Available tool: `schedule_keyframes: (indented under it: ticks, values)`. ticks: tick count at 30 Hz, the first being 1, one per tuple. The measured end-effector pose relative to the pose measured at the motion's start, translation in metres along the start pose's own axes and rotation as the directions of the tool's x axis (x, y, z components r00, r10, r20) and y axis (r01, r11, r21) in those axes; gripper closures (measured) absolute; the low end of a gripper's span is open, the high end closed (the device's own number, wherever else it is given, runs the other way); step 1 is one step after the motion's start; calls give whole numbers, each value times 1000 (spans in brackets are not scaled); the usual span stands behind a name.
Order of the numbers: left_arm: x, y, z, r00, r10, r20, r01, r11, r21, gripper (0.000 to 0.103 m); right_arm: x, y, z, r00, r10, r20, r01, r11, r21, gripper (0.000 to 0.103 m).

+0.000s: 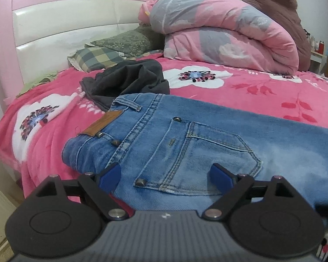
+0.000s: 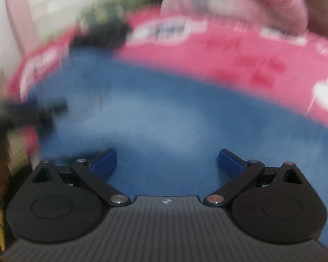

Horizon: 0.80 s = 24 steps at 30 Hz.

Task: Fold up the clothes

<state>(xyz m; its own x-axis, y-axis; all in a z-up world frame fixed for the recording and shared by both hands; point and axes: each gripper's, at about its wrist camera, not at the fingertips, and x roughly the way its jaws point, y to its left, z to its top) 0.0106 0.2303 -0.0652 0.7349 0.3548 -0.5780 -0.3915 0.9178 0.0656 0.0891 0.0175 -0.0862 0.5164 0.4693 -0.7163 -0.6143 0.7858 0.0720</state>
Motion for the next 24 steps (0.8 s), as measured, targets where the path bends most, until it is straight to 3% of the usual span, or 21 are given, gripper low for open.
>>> schedule_keyframes:
  ticks: [3, 6, 11, 14, 19, 24]
  values:
    - [2, 1, -1, 1000, -10, 5, 9, 1000, 8, 12, -13, 11, -20, 998, -18, -53, 14, 997, -80, 1]
    - [3, 0, -2, 1000, -10, 8, 10, 1000, 23, 12, -31, 15, -14, 997, -42, -63, 34, 993, -114, 3]
    - [4, 2, 0, 1000, -16, 1, 15, 1000, 18, 12, -15, 24, 20, 999, -34, 40, 36, 998, -49, 3]
    - [5, 3, 0, 1000, -25, -1, 25, 1000, 18, 11, 11, 36, 5, 999, -22, -39, 19, 997, -76, 1]
    - [7, 6, 0, 999, -47, 5, 47, 999, 17, 11, -22, 40, -11, 995, -13, -96, -4, 985, -173, 4]
    - [6, 6, -1, 999, -50, 3, 50, 998, 25, 11, -39, 39, 24, 1000, 10, 29, -7, 995, -104, 4]
